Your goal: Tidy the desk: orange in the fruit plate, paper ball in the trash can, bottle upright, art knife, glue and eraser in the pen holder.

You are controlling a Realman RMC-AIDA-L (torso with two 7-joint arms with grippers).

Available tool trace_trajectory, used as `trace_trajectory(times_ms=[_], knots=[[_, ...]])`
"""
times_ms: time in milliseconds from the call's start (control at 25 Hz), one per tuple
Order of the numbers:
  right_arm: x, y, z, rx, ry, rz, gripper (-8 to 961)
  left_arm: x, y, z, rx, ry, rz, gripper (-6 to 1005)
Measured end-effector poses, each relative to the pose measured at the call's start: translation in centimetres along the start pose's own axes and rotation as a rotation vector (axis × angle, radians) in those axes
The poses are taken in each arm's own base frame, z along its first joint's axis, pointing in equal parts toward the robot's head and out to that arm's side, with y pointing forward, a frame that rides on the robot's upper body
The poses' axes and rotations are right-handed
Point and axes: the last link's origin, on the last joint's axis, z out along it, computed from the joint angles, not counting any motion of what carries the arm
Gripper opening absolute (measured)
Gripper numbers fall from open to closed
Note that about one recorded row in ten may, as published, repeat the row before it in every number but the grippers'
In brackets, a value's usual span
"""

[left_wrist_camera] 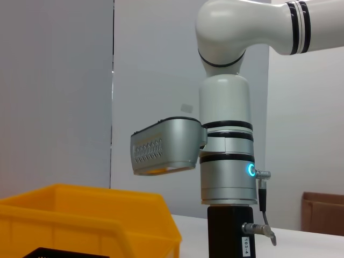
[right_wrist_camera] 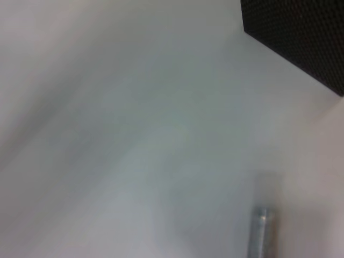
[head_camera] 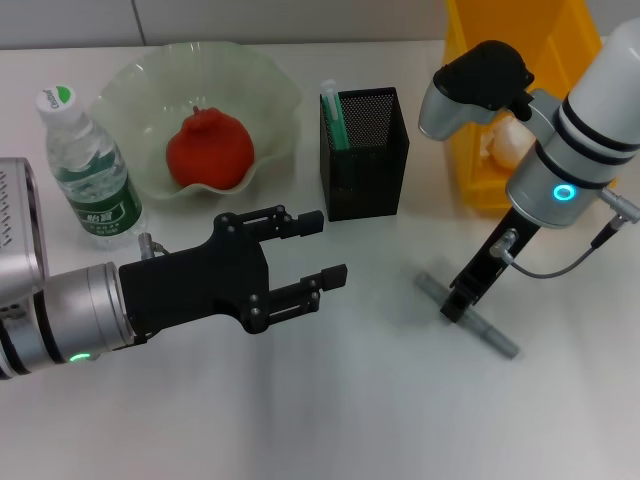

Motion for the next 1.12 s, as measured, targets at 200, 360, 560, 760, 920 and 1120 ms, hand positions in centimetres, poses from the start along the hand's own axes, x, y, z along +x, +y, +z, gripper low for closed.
trace_trajectory(times_ms=[200, 360, 560, 760, 920, 1120], knots=[[-0.1, 0.0, -0.1, 0.002, -0.002, -0.007, 268, 0.0, 0.0, 0.0, 0.001, 0.000, 0.000, 635], [-0.4, 0.0, -0.4, 0.010, -0.014, -0.014, 215, 0.0, 0.0, 0.0, -0.001, 0.001, 0.001, 636], [-0.7, 0.1, -1.8, 0.002, -0.082, -0.017, 169, 0.1, -0.1, 0.0, 0.004, 0.003, 0.002, 637], [-0.2, 0.2, -4.7, 0.003, -0.252, -0.032, 167, 0.1, -0.1, 0.0, 0.006, 0.003, 0.002, 637], [0.8, 0.4, -7.1, 0.023, -0.415, -0.059, 166, 0.1, -0.2, 0.0, 0.008, 0.005, 0.002, 638], [2.6, 0.4, -9.2, 0.008, -0.686, -0.126, 162, 0.1, -0.3, 0.0, 0.016, 0.006, 0.002, 639]])
